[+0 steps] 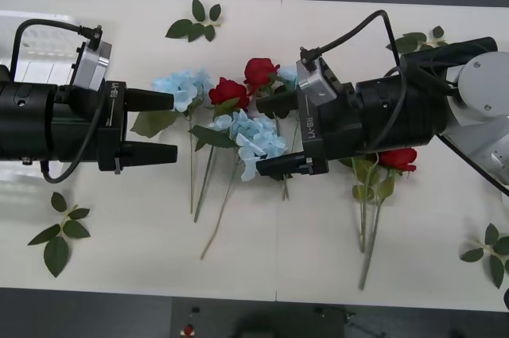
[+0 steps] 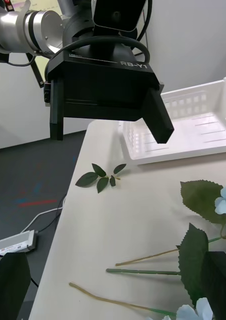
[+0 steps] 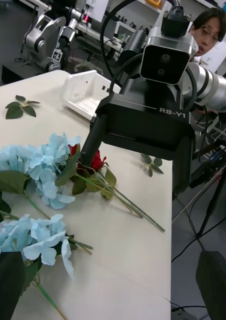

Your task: Put the red flowers into the right box and the blue flowers into the left box

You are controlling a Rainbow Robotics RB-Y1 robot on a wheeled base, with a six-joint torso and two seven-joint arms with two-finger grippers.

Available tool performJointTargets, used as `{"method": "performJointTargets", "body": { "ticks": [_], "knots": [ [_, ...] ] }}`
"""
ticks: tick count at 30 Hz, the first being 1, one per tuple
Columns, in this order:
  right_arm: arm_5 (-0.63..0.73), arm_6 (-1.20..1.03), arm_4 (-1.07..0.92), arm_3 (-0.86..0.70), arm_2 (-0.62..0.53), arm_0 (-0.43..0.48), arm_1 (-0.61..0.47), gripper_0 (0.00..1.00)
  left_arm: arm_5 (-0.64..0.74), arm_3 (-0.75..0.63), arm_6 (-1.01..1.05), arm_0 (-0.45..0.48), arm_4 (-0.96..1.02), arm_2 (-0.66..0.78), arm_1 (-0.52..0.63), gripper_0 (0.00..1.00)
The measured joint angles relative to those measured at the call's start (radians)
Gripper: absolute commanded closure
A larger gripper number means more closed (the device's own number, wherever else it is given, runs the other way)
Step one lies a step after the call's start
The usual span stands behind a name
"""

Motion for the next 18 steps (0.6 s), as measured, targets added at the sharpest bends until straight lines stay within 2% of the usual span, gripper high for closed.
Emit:
{"method": "performJointTargets", "body": {
  "ticks": [6, 12, 14, 18],
  "knots": [
    [0.006, 0.0, 0.0, 0.025, 0.022, 0.052, 0.0, 0.0, 0.0, 0.0, 0.0, 0.0, 0.0, 0.0, 0.0, 0.0],
    [0.108, -0.029, -0.041, 0.026, -0.039, 0.048, -0.013, 0.0, 0.0, 0.0, 0.0, 0.0, 0.0, 0.0, 0.0, 0.0],
    [0.183, -0.203, -0.059, 0.026, -0.064, 0.04, -0.044, 0.0, 0.0, 0.0, 0.0, 0.0, 0.0, 0.0, 0.0, 0.0],
    [0.304, -0.838, -0.061, 0.025, -0.122, 0.027, -0.142, 0.0, 0.0, 0.004, 0.0, 0.008, 0.003, -0.016, -0.006, 0.0]
  ]
}}
